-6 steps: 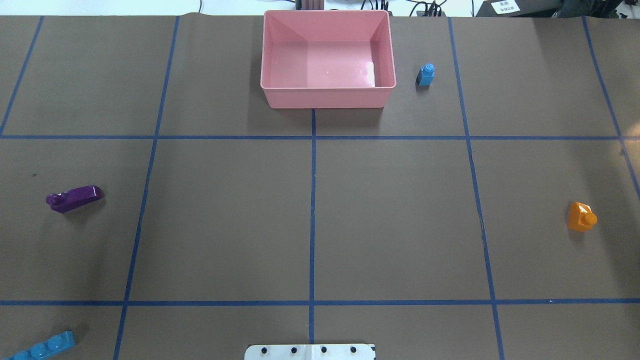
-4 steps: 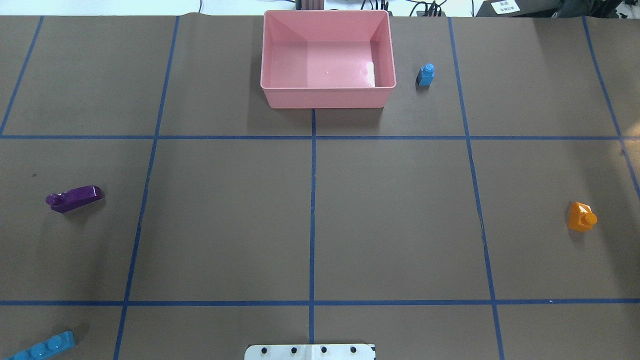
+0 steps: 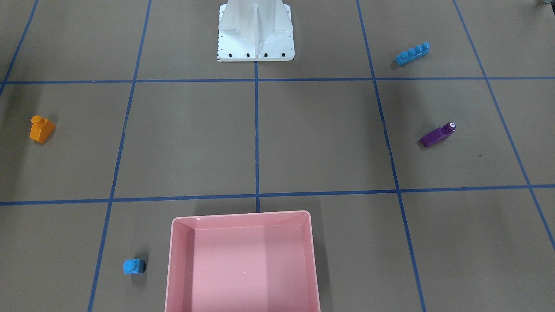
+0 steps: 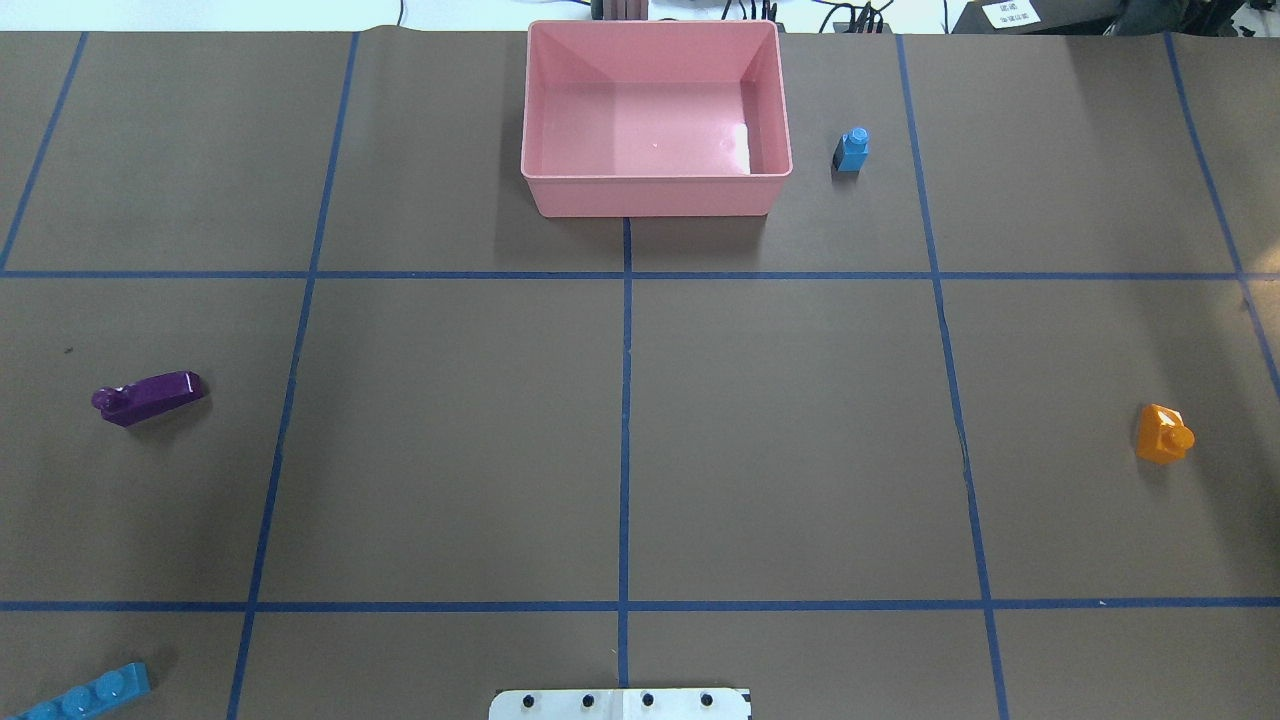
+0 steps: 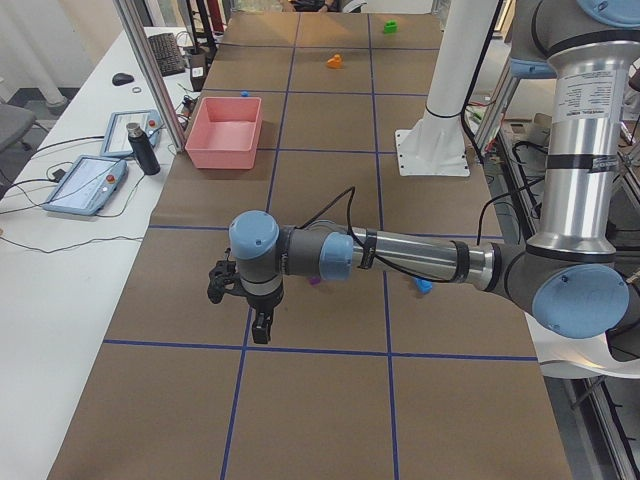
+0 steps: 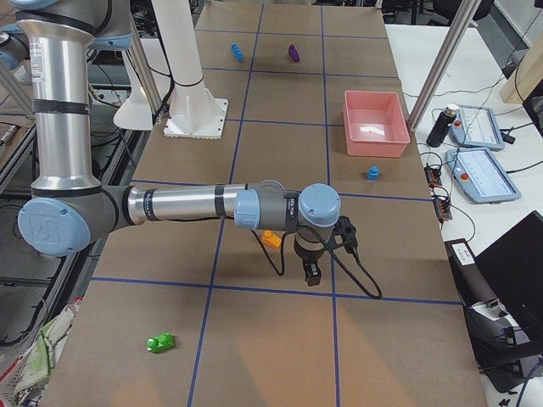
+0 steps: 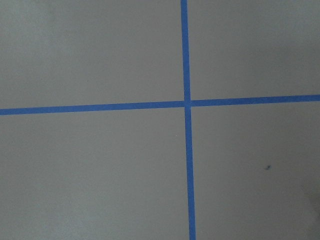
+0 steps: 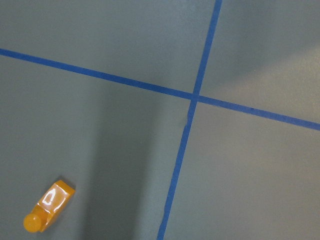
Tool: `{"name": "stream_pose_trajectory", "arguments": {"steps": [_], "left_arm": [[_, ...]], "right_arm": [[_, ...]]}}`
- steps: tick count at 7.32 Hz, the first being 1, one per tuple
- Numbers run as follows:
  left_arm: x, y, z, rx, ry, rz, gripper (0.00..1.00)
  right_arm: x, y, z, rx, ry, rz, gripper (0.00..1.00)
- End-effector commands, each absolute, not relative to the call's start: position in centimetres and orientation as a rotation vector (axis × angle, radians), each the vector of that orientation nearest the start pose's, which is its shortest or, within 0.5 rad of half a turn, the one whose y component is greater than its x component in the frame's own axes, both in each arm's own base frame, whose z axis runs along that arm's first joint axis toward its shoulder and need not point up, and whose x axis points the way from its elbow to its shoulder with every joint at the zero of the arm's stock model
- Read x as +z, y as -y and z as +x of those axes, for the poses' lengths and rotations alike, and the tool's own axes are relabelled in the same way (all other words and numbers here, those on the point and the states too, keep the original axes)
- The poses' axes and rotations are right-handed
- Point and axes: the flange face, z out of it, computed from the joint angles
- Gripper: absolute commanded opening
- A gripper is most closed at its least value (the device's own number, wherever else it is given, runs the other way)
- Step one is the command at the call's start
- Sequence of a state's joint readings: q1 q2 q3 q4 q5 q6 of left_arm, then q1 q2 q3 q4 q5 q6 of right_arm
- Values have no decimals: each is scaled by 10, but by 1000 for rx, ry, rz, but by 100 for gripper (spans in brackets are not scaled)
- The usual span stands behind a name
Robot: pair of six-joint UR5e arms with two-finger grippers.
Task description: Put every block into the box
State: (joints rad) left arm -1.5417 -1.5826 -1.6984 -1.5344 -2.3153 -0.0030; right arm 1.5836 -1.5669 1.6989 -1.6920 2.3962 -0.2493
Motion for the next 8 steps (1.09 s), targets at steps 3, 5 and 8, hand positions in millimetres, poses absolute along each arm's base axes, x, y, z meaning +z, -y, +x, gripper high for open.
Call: {"name": "stream_pose_trajectory", "arguments": {"steps": [3, 5, 8], "left_arm": [[545, 509, -22, 151, -803, 164, 100], [539, 512, 4, 202, -808, 153, 100], [522, 513, 7, 155, -822, 194, 100]], "right_arm": [[561, 515, -22, -81, 829, -26, 100], [556, 510, -62, -9, 822, -114, 100], [563, 481, -122, 1, 794, -235, 100]]}}
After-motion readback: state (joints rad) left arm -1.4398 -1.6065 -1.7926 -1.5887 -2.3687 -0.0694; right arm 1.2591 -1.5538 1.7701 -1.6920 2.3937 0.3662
